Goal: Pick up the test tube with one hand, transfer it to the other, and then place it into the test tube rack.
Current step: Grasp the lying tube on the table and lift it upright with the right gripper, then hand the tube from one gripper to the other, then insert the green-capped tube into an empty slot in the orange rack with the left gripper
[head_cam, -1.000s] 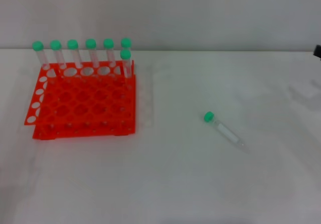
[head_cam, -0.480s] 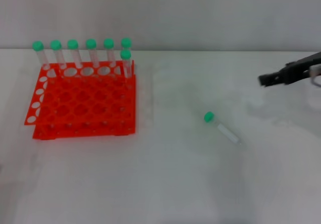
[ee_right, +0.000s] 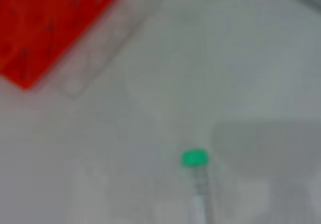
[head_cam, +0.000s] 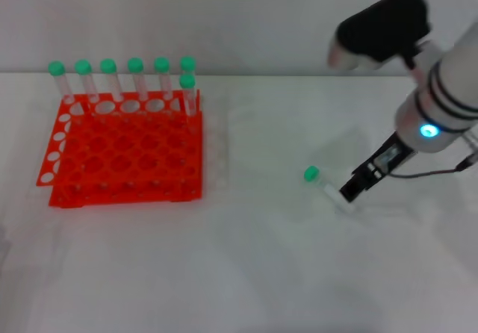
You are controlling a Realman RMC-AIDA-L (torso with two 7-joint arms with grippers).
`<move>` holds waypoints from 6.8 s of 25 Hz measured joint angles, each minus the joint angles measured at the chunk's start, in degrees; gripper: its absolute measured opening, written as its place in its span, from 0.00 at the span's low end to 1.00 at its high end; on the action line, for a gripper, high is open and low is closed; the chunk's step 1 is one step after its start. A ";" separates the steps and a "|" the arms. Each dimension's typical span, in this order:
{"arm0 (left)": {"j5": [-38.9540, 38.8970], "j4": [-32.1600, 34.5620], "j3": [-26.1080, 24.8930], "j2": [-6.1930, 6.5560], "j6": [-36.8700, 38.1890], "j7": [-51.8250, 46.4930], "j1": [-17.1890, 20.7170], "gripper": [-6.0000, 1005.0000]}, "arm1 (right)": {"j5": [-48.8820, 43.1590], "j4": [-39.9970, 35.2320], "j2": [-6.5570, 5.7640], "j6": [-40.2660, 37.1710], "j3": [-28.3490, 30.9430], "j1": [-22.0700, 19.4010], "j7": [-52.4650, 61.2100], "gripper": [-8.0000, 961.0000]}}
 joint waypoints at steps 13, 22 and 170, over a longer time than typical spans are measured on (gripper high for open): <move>0.10 -0.17 0.04 0.00 -0.10 0.25 -1.26 0.88 | 4.81 12.23 0.29 -6.57 -4.83 5.40 1.38 0.78; 0.04 -0.44 -0.15 0.00 -0.43 0.00 -1.50 0.88 | 4.98 17.23 0.29 -9.65 -5.83 5.92 0.92 0.68; 37.02 -26.00 2.02 -0.24 22.94 3.68 -21.22 0.21 | 117.21 57.42 -0.25 -8.41 -0.31 -29.85 -142.16 0.31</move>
